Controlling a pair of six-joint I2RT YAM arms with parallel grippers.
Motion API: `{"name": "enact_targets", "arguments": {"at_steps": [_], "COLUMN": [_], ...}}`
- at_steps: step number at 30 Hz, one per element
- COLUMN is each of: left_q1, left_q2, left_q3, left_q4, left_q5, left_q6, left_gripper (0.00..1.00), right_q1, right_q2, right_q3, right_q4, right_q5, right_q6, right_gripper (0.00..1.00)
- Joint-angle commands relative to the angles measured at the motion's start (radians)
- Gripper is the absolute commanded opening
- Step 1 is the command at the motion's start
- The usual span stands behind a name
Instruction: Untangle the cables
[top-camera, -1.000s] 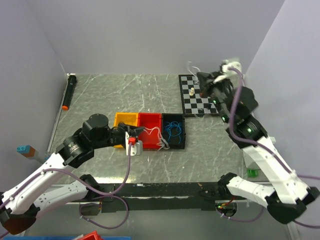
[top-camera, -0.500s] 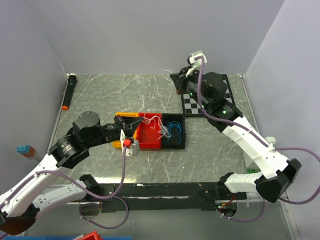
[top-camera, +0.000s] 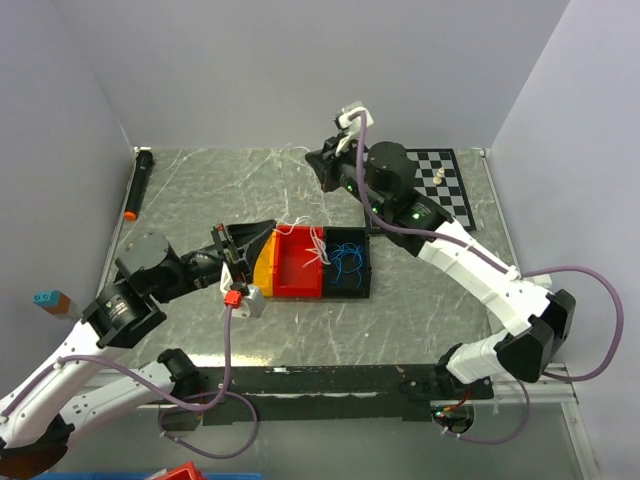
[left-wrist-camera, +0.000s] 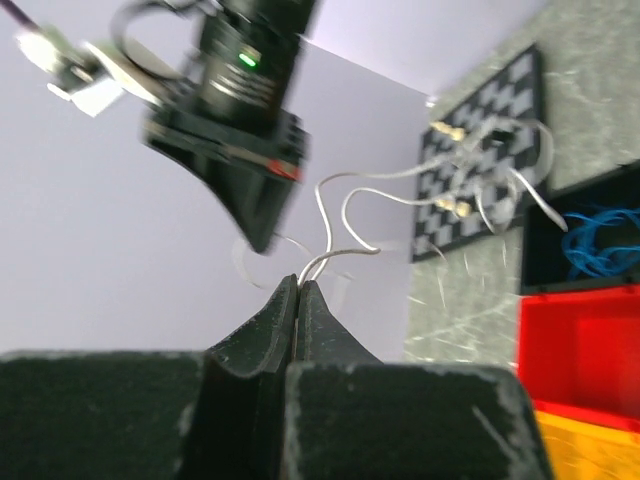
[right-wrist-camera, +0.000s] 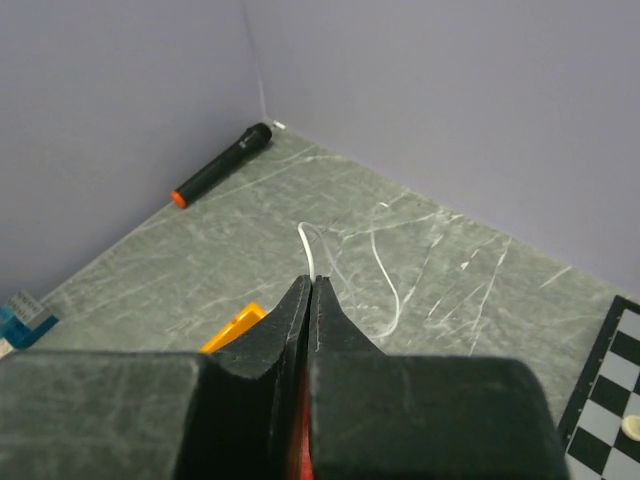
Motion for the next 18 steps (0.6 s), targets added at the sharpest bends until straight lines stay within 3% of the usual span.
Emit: {"name": "enact_targets", "arguments": {"at_steps": [1,8,18], "left_q1": [0.005,0.005,0.012], "left_q2": [-0.031,-0.062,-0.091], "left_q3": [-0.018,-0.044,-0.073], "left_q4": [0.143,0.154,0.180], "left_q5": [-0.005,-0.002,0.013], "left_q6": [0.043,0.123,0.124], "left_gripper": [0.01,0.01,0.01], "right_q1": [0.014,0.020,0.037], "right_q2": [0.020,0.054,0.059], "right_q3": [0.032,0.078,-0.049], "right_q4": [0.048,0.033,0.059], "right_q5": [0.010,0.026,0.041], "right_q6": [-0.010,-0.011,0.039], "right_gripper": [0.00,0.00,0.00]}}
